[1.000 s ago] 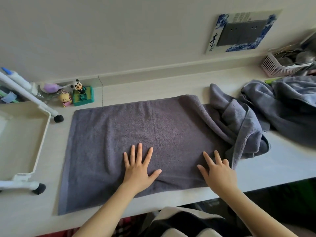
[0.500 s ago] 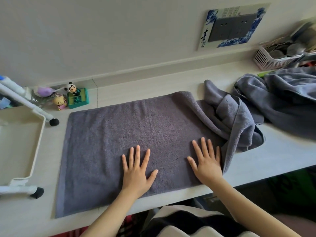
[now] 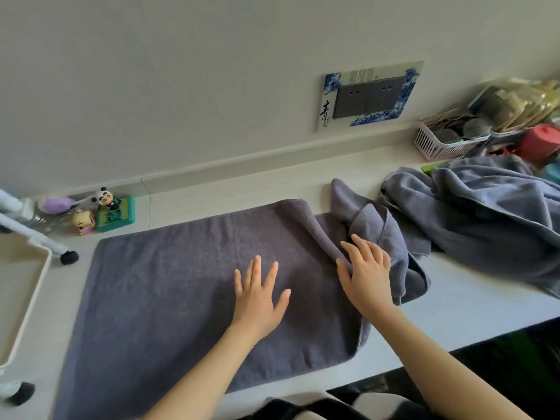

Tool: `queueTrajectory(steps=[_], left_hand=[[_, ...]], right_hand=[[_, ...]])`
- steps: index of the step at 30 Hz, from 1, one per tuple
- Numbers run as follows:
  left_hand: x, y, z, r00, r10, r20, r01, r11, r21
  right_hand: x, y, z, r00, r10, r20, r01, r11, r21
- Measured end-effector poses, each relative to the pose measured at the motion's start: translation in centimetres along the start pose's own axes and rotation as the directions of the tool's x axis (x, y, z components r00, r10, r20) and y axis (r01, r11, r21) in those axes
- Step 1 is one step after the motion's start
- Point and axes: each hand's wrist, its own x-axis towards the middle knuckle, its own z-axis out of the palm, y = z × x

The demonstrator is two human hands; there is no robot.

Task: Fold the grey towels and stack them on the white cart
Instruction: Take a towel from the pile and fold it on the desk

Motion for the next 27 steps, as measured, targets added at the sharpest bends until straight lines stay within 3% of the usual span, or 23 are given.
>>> queueTrajectory(steps=[3,6,10,14,18,22,25,27], left_hand=[[2.4,3.7,-1.3,1.0,-0.003,0.01,0.004,0.993,-0.121],[4.6,7.5,-2.3,1.0,0.0,-0.024,-0.006,0.967,-0.254],[7.3,11.4,-3.8,0.996,-0.023,-0.083,-0.015,0.905,-0.426],[9.5,13.8,-5.2,0.992,-0.09,-0.092,0.014,0.785,-0.619],[12.1,15.5,-6.5,0.992,-0.091,-0.091,0.002,0.718,-0.696],[14.9,18.7,-8.7,0.99,0.067,-0.126,-0.136,0.722,-0.678],[17.5,22.8,-10.2,0.985,0.171,0.009,-0.111,0.681,-0.724],[19.0,25.1,-9.9,0.977,0.167,0.13,-0.034,0.73,-0.682]], right_hand=[[4.0,3.0,-1.7,0.981,0.192,-0.01,-0.192,0.981,-0.008],[8.0,6.0,-2.3,0.906,0.38,0.184,-0.388,0.922,0.005],[11.7,8.2,-1.7,0.775,0.451,0.443,-0.581,0.784,0.219],[13.0,9.1,-1.7,0.786,0.346,0.513,-0.559,0.75,0.352],[12.0,10.0,-4.9,0.837,0.194,0.511,-0.546,0.314,0.776],[10.3,12.2,-9.2,0.86,0.062,0.507,-0.51,0.156,0.846],[8.6,14.5,-11.3,0.888,0.117,0.444,-0.457,0.128,0.88],[6.9,16.0,-11.6,0.863,0.291,0.413,-0.454,0.089,0.886]])
